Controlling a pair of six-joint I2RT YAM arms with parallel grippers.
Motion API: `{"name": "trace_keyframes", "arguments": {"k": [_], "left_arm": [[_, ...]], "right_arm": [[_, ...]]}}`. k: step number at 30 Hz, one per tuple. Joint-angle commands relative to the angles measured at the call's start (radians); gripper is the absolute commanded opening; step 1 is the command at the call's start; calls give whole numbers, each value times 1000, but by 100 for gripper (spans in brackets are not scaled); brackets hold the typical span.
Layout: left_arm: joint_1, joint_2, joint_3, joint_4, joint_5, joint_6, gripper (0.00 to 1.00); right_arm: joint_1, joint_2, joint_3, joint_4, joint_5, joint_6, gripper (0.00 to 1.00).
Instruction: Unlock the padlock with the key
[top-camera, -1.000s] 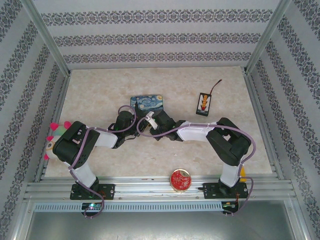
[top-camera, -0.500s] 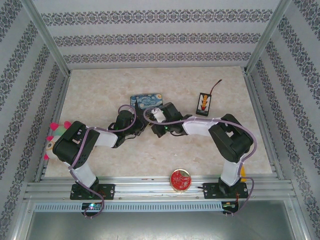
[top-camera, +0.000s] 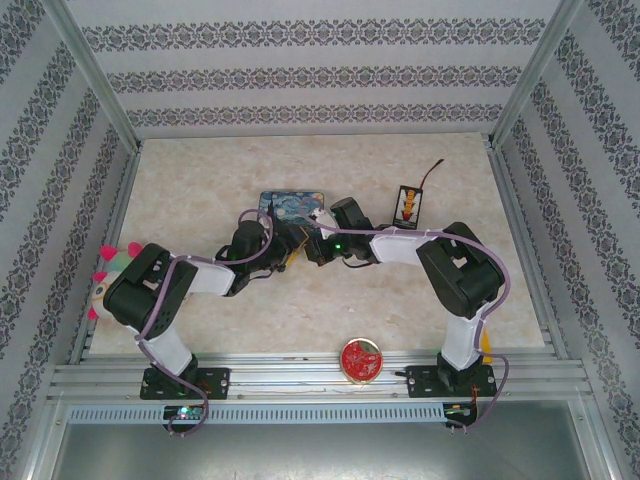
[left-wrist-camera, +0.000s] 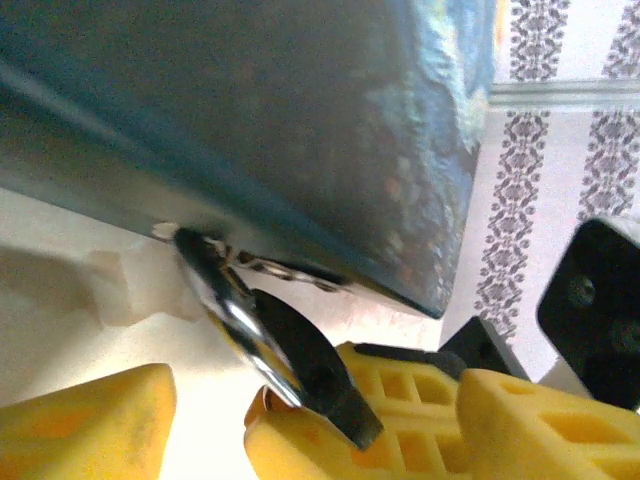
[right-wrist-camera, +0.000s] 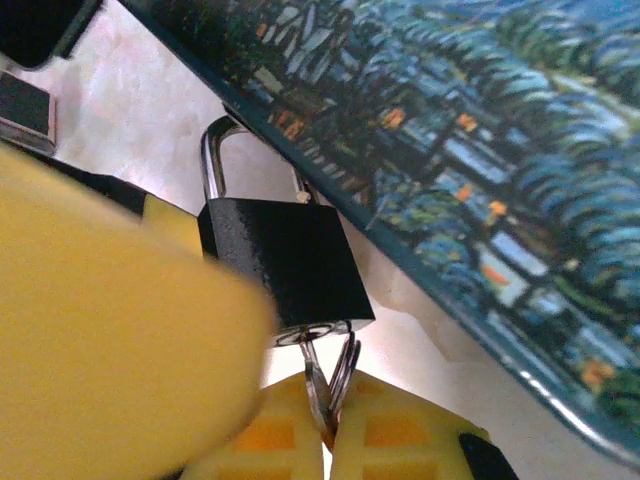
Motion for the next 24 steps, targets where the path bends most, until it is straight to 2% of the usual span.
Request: {"name": "trace_keyframes", "arguments": {"k": [1,3,9,13,16,20,24], "left_arm": [[-11,-77,-6,-41,-25,31,90],[-8,-121,-5,-88,-48,60,100],[-5,-297,30,-335,-192,232,99],[-1,-410,97,-573,-364,411,99],[13,-445,148,-669,-459,540,99],[73,-422,201,-726,-467,616,99],[125,-363,225,-721,-430,652,99]], "right_arm": [[1,16,15,54,-9,39,0],[2,24,15,56,-6,51,0],[0,43,17,77,-11,108,0],[-3,43,14,107,-26,154,0],[-9,51,13,134,-62,194,0],[-18,58,11,158,-92,240,0],[-19,51,0,148,-64,243,0]]}}
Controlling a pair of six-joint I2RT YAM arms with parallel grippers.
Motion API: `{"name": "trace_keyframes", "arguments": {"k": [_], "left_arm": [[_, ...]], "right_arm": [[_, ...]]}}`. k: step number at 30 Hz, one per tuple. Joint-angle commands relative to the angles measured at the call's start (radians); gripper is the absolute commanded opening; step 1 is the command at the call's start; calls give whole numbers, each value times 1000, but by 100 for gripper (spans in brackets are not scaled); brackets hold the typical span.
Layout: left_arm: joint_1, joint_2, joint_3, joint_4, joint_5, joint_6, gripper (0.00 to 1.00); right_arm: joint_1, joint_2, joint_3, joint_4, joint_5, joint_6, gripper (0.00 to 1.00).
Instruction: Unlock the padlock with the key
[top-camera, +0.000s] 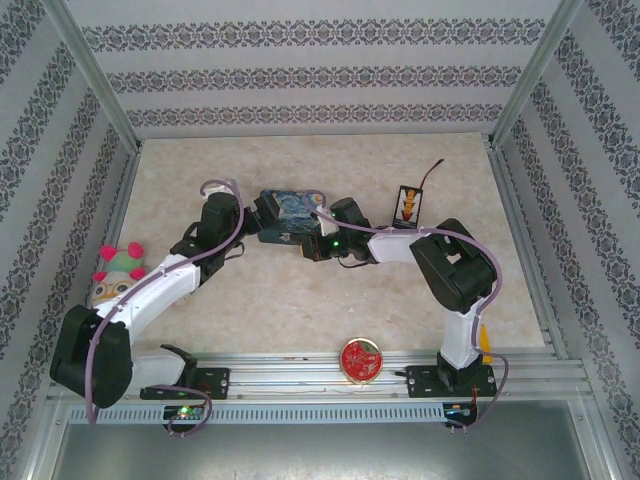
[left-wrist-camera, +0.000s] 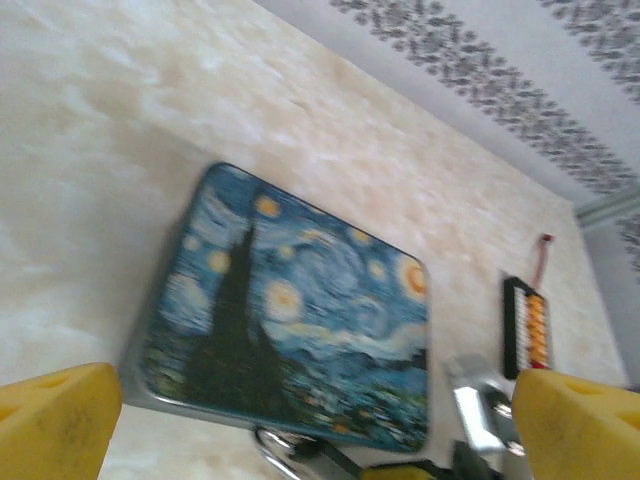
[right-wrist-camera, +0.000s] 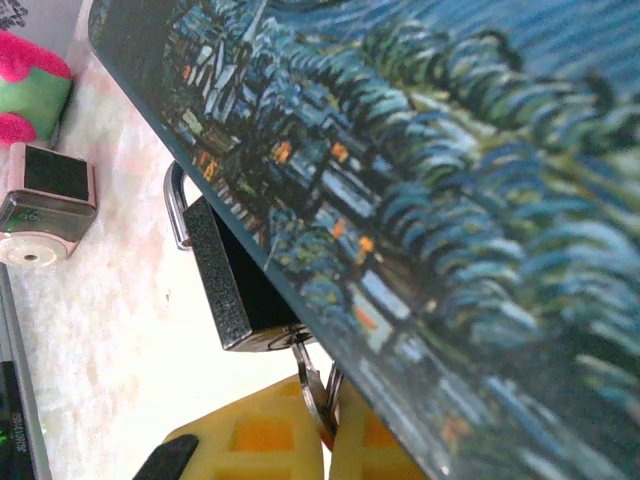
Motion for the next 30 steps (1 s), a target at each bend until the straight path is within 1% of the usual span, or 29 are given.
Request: {"name": "trace_keyframes", "arguments": {"k": [1,5,9,11,15,16,20,24,26,30], "left_arm": [[37,63,29,-67,-4,105,99],[70,165,60,-10,77,144,99],[74,250,112,23,140,189,99],[75,284,137,16,142,207,96],[76,328,153,5,149,228,84],[75,336,150,6,157,227,81],[68,354,119,42,224,189,66],[43,348,73,73,247,150,63],[20,336,49,89,251,129,59],[-21,298,-2,120,238,81,58]], "right_arm": [[-6,1,-5,42,-2,27,0],[-7,-7,-24,37,38,31,0],[-6,-7,-17,18,75,23,0],[-7,-4,-9,10,96,21,0],[-17,2,9,-4,124,17,0],[-22,2,11,-7,127,16,0],[-46,4,22,-16,123,8,0],[-66,-1,29,-35,119,-2,2],[-77,-9,25,-46,122,-5,2],[-91,-36,-4,-62,139,-9,5]]}}
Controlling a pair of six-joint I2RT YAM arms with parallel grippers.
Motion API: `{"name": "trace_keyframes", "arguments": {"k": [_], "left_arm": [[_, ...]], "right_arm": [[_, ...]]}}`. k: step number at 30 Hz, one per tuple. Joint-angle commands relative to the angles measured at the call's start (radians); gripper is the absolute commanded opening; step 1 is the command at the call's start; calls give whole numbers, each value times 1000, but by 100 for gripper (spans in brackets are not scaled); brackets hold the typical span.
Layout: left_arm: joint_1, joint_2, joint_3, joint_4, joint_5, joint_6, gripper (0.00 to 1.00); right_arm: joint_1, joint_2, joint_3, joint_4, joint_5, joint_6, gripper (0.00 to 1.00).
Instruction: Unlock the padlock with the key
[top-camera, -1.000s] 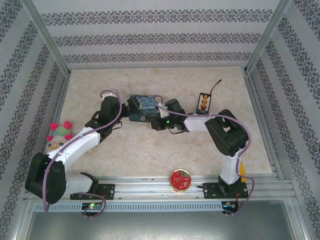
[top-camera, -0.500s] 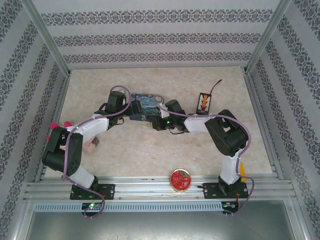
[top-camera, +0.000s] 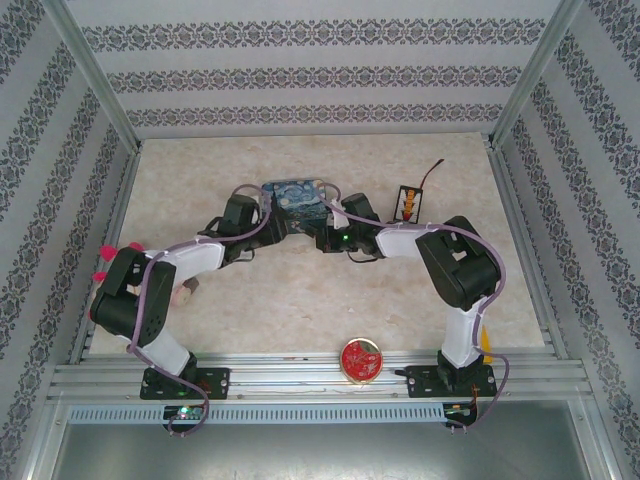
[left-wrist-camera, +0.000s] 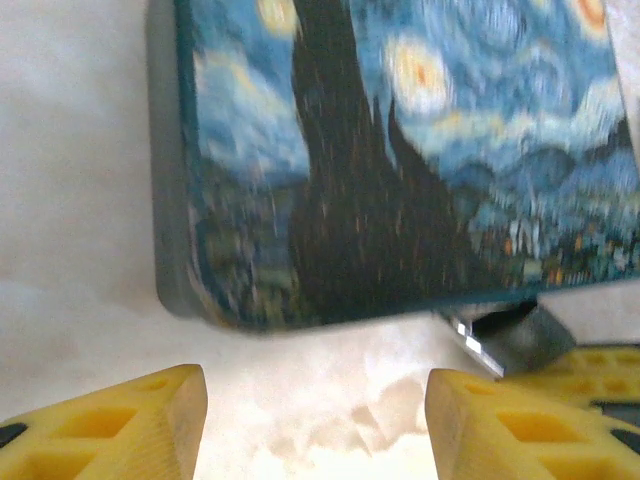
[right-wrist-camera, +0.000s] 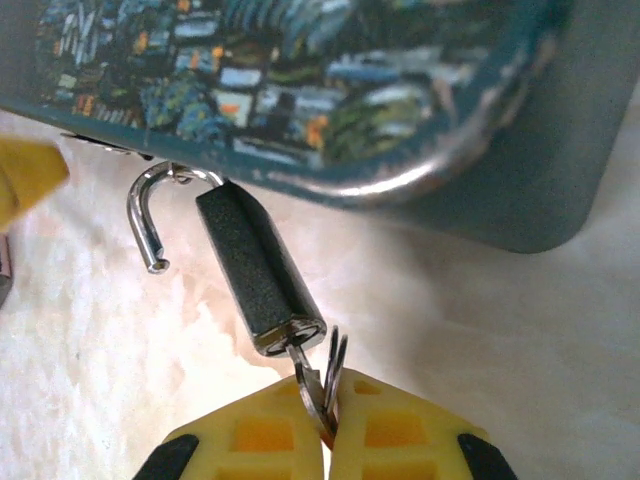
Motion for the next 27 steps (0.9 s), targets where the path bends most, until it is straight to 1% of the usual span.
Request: {"name": "trace_keyframes", "arguments": {"k": [1,3,6,10,12,15,16,17,21,24,27], "left_arm": [[-36,-55,-46,69,8,-66,58],[-48,-77,-72,94,1,-91,58],[-62,-95,-92,117,-1,-114,58],[-78,-137,-110,134,-29,-140,65],[-78,-165,-115,128,-54,-139,71],[-78,-203,-94,71,-106,-108,82],[-78,-210,-78,41,-130,-89,89],[-77,-214,-57,4,-152,-71,99],[-67,-195,17,-86,-213,-12,99],[-40,-150,77,-119,-217,11,99],[-14,-94,125,-124,-218,24,99]], "right_arm": [[-13,-47,-15,-26,41,-19,6],[-13,-69,-37,-38,57,-22,8],[-13,-104,-76,-53,78,-19,15],[-12,-152,-133,-70,99,-5,21],[-5,-179,-159,-78,111,4,24],[15,-221,-179,-110,148,6,25],[22,-234,-181,-124,165,7,26],[30,-243,-180,-138,179,7,26],[62,-257,-146,-178,218,-2,28],[90,-230,-96,-209,264,1,31],[119,-181,-30,-263,341,28,35]]}}
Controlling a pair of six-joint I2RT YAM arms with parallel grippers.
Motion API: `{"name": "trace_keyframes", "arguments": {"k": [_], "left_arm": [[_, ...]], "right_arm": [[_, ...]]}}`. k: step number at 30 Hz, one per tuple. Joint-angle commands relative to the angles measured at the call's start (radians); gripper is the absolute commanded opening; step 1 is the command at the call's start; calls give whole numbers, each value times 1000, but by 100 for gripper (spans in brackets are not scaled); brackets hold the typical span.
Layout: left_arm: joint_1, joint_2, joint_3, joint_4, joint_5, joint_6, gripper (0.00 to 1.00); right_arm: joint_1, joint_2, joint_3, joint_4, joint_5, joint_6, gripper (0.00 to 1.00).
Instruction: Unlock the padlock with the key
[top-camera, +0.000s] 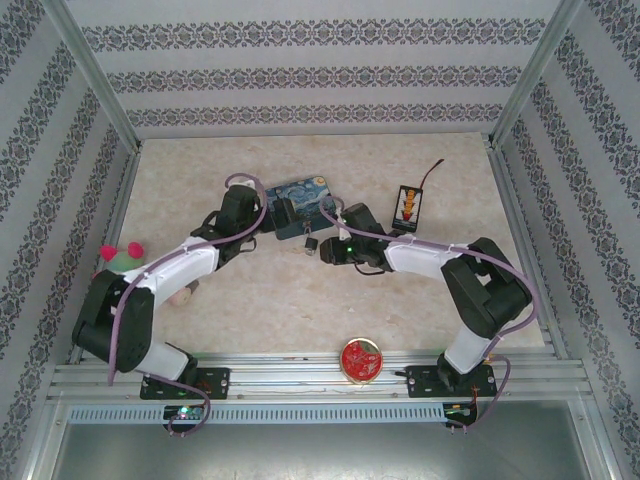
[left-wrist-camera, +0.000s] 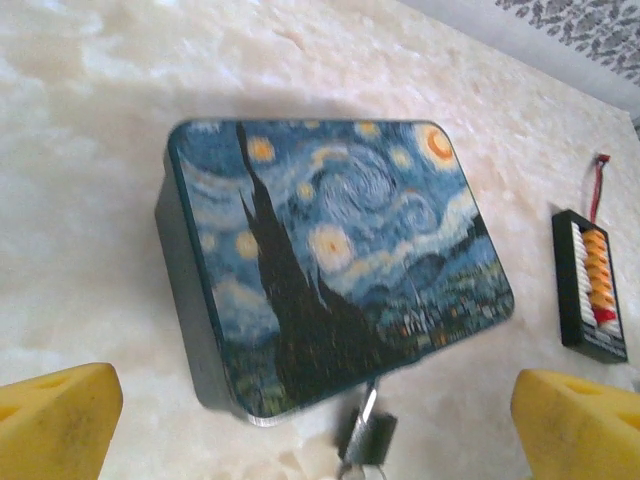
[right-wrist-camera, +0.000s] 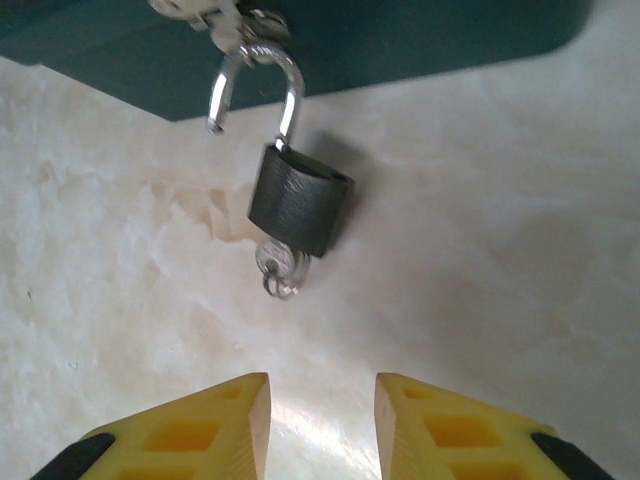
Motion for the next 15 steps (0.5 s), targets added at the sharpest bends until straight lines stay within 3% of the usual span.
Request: {"name": "trace_keyframes", "arguments": {"k": [1,5,15], "left_arm": [[36,65,59,-62,-29,49,99],[53,145,133,-78,-17,68,99],[67,277,247,-140,-22,83,99]], "right_arm": [[31,55,86,-77,123,28,36],[64,123,176,-128,195,42,46],[89,220,278,-181,251,46,47]]}}
